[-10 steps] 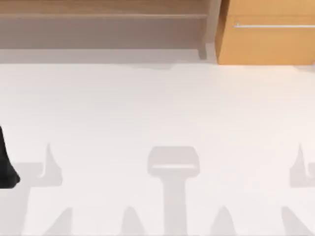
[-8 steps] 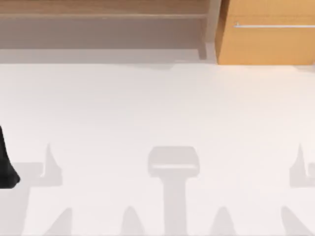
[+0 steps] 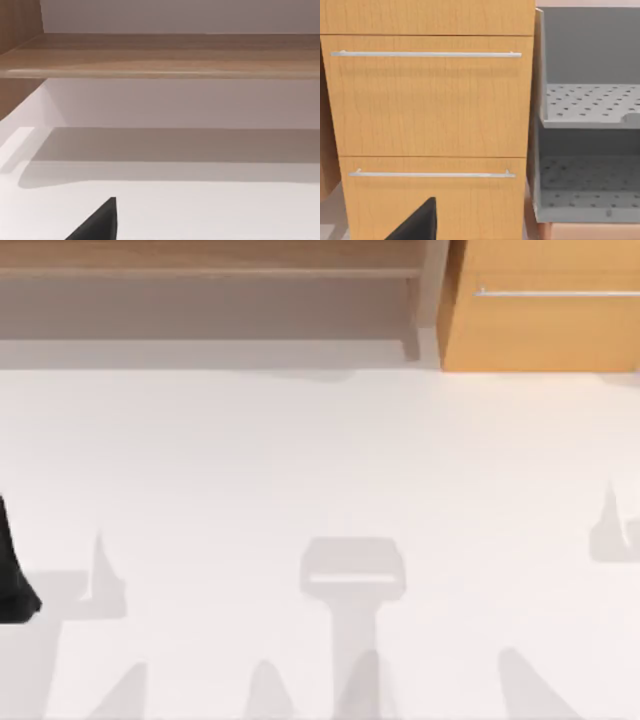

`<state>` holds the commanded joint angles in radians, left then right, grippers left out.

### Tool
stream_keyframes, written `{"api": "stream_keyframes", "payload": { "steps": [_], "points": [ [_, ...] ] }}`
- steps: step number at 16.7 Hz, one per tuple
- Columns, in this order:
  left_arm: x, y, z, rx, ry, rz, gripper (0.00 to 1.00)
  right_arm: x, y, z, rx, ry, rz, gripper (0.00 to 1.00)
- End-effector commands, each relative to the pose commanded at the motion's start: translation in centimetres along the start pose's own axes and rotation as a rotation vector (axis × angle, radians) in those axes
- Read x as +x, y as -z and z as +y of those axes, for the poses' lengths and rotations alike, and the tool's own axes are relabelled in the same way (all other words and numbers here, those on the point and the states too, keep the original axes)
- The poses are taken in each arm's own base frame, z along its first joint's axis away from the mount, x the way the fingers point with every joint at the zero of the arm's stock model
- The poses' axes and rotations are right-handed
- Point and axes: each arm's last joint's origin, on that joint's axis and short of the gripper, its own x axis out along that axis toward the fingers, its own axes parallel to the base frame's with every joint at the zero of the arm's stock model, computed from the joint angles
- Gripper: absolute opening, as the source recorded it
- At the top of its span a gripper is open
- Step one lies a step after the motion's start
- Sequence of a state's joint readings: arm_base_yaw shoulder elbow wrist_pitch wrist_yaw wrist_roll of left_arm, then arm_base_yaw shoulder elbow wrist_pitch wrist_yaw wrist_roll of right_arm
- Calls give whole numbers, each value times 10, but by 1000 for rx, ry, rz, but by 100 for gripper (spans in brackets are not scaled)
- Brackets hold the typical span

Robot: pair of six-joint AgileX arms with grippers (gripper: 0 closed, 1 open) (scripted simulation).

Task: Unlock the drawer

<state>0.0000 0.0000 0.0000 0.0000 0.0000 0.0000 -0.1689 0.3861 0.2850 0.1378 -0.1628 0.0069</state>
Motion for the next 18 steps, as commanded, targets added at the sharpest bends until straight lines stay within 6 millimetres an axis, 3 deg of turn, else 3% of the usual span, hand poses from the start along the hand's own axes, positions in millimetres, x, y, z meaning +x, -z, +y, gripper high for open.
{"api": "stream_keyframes", "payload": {
  "steps": [5,9,12,18],
  "points": [
    [0,0,0,0,0,0,100,56,-37,-32,18,-1,64,100],
    [0,0,0,0,0,0,100,89,-57,-59,13,-3,48,100],
    [0,0,0,0,0,0,100,101,-63,-70,6,-5,36,100],
    [0,0,0,0,0,0,100,103,-65,-67,-10,-10,27,100]
  ]
}}
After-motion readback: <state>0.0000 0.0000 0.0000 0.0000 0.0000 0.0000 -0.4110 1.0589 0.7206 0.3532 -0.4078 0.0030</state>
